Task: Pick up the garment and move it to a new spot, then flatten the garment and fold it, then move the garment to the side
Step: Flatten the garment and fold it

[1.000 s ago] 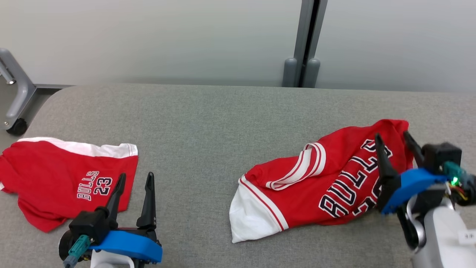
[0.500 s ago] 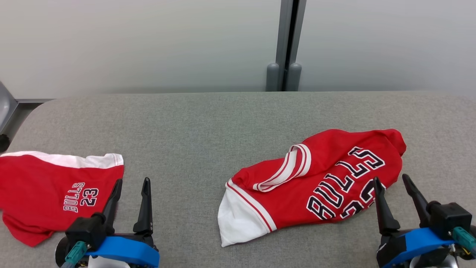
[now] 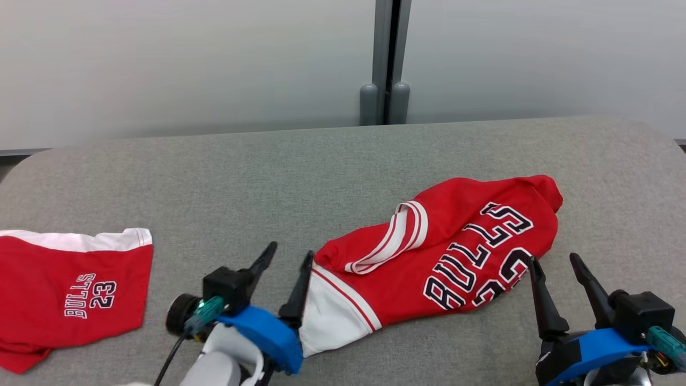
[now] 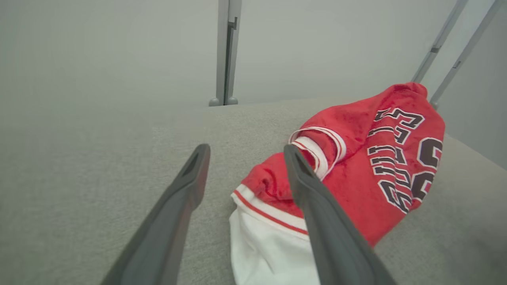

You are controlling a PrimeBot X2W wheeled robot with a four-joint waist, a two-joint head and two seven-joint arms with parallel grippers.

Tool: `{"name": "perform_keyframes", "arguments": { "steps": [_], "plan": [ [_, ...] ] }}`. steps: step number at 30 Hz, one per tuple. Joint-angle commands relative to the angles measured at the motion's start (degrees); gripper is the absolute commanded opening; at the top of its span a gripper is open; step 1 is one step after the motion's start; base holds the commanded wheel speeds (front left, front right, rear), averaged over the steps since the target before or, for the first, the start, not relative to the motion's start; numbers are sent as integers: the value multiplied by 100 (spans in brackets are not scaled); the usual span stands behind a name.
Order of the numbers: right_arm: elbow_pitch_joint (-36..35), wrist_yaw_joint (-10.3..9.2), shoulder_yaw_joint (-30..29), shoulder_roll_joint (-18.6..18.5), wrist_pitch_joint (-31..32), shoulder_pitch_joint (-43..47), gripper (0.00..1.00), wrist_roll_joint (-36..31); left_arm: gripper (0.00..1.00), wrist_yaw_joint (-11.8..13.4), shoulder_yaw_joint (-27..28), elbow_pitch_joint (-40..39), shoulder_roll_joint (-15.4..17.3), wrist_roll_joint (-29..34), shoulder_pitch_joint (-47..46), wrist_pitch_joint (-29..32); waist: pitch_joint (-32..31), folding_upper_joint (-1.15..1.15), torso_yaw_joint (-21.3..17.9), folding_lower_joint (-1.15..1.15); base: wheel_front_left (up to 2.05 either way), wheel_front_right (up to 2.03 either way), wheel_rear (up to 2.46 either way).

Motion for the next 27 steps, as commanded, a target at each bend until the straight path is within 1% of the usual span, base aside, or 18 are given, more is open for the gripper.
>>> {"name": "perform_keyframes", "arguments": {
  "steps": [1,5,10,13,18,21,24,27],
  "plan": [
    [15,1,59,5,-13,-82,100,60,100,-43,-238,102,-24,-70,-303,162,49,0,-53,0,0,0,0],
    [29,1,189,3,-20,-224,100,112,100,-34,-1014,407,-136,-426,-999,631,226,0,-204,0,0,0,0],
    [54,1,324,2,-56,-364,100,167,100,-35,-1612,893,-234,-873,-1799,1022,458,0,-414,0,0,0,0],
    [86,1,409,2,-95,-456,100,207,100,-35,-1776,1282,-253,-1059,-2142,1292,591,0,-549,0,0,0,0],
    [200,1,510,2,-172,-539,100,297,100,-36,-1891,1723,-345,-1635,-2510,1746,746,0,-754,0,0,0,0],
    [265,1,571,2,-211,-601,100,372,100,-27,-1814,1959,-358,-1895,-2647,1939,817,0,-876,0,0,0,0],
    [311,1,609,2,-261,-638,100,401,100,21,-1768,2188,-388,-2027,-2745,2168,861,0,-973,0,0,0,0],
    [362,1,631,2,-312,-654,100,433,100,10,-1803,2288,-412,-2150,-2821,2342,898,0,-1046,0,0,0,0]
  ]
}}
